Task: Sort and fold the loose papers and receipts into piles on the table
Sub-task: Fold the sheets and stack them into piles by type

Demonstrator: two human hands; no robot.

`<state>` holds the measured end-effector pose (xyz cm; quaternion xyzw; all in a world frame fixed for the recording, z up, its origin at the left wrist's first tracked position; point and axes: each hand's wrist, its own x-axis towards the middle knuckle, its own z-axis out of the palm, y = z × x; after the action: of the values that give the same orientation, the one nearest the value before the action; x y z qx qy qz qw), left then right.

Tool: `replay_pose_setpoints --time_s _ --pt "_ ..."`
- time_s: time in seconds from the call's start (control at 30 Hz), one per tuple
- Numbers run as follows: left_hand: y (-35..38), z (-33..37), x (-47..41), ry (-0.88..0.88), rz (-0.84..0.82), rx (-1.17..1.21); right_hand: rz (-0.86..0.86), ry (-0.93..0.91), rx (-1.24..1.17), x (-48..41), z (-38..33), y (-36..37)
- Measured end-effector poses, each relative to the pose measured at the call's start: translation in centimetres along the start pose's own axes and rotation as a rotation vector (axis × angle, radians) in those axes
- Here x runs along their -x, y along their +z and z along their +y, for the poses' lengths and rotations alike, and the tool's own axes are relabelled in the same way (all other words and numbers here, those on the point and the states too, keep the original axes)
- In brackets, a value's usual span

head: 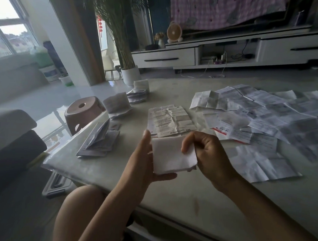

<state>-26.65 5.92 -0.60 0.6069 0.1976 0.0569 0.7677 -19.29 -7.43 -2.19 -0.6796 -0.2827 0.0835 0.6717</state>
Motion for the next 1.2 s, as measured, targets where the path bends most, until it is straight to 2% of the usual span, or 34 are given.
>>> replay_pose_setpoints --time_s 0.1,0.17,0.23,0.3,0.47,0.53,0.6,0.63,0.7,0.77,0.83,0.93,1.1,1.2 --pt "0.7 -1.0 0.3 0.136 0.041 -0.151 0.008 -0.106 0.177 -0.1 0.0 0.4" --pt "1.0 -1.5 0.1 0.248 0.133 -0.198 -0.03 -0.014 0.042 -0.3 -0.5 0.3" --pt "1.0 -2.0 -0.5 0.366 0.223 -0.269 -0.062 0.168 -0.13 -0.5 -0.9 0.2" --pt "1.2 -2.5 -0.9 0.452 0.271 -0.347 -0.062 0.227 -0.076 -0.5 -0.5 0.3" --pt "1.2 -4.1 -1.3 0.389 0.297 -0.448 0.06 0.007 0.363 0.5 2.0 1.5" --pt "0.7 -5.0 -1.3 0.351 0.294 -0.752 0.041 -0.028 0.59 1.0 2.5 1.8" --pt "0.2 -5.9 -1.2 0.379 0.36 -1.197 0.029 -0.051 0.975 1.4 3.2 2.3" --pt "0.0 -6.2 -1.3 0.467 0.42 -1.381 0.039 -0.08 1.14 1.4 3.6 2.6" --pt "-0.1 -6.7 -1.6 0.644 0.441 -1.534 0.096 -0.113 1.313 1.2 4.3 2.7" --pt "-0.4 -6.8 -2.0 0.739 0.34 -1.552 0.129 -0.111 1.307 0.8 4.6 2.6" --pt "-0.7 -6.4 -2.0 0.705 0.215 -1.529 0.117 -0.171 1.287 0.9 4.3 2.9" --pt "-1.1 -6.2 -2.1 0.677 0.121 -1.473 0.068 -0.35 1.251 1.8 4.7 3.6" --pt "-2.1 -7.1 -2.3 0.711 0.035 -1.486 -0.131 -0.174 1.303 3.6 5.8 2.9" --pt "-2.7 -7.4 -2.4 0.627 -0.011 -1.471 -0.187 -0.117 1.341 3.6 5.7 2.7"
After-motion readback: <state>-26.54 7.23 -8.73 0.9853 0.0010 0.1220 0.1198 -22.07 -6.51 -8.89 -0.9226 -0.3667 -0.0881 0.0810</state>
